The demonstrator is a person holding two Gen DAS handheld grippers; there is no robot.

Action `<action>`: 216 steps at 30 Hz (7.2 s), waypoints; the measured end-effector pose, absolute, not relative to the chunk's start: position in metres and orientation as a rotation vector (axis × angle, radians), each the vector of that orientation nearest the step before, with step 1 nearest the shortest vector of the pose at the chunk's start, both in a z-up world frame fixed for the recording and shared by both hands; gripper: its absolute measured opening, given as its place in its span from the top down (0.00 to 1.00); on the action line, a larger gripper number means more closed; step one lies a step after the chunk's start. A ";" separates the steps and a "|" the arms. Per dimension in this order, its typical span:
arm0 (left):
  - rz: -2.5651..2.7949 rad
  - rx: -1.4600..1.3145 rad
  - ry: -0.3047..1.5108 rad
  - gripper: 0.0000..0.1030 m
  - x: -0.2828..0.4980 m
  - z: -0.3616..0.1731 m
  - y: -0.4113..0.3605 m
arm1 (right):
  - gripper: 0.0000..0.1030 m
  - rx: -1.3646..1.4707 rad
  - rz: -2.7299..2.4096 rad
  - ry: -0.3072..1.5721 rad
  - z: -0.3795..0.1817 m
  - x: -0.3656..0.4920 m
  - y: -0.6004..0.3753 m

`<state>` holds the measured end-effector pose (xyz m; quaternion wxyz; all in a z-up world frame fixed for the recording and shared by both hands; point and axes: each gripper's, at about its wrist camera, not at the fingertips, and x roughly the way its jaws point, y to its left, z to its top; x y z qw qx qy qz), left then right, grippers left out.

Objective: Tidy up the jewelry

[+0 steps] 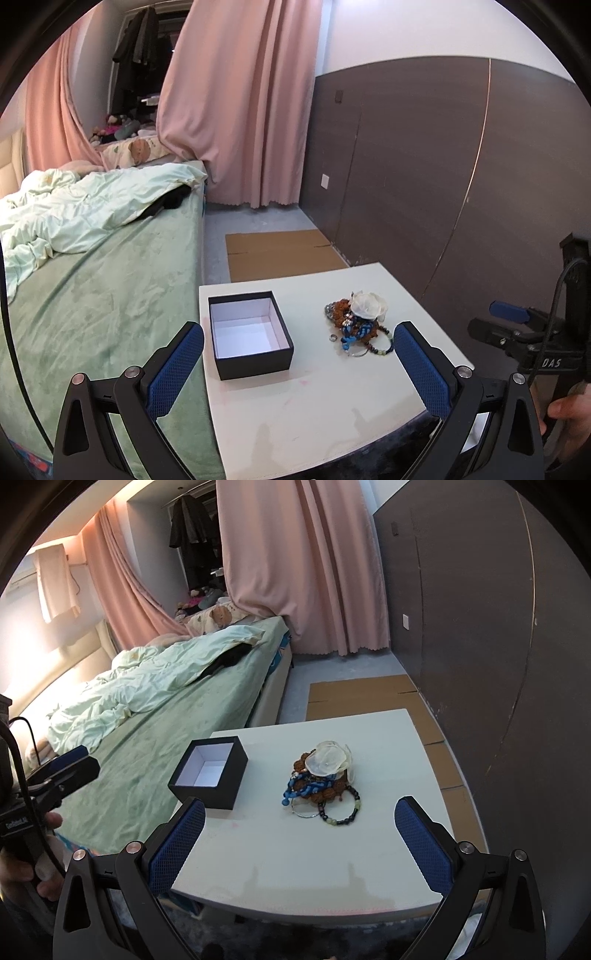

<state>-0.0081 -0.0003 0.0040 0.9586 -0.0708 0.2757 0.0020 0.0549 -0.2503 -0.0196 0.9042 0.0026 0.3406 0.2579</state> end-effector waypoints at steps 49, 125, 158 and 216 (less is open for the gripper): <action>-0.035 -0.190 0.615 0.05 0.026 -0.017 0.007 | 0.00 0.121 0.471 0.676 -0.019 0.083 -0.268; -0.151 -0.071 0.944 0.87 0.179 -0.121 -0.081 | 0.97 0.522 0.603 0.845 -0.077 0.202 -0.308; 0.013 -0.265 0.621 0.87 0.120 -0.024 0.050 | 0.97 0.517 0.922 0.822 -0.078 0.172 -0.165; -0.123 -0.180 0.797 0.34 0.145 -0.061 -0.013 | 0.34 0.499 0.564 0.987 -0.099 0.197 -0.295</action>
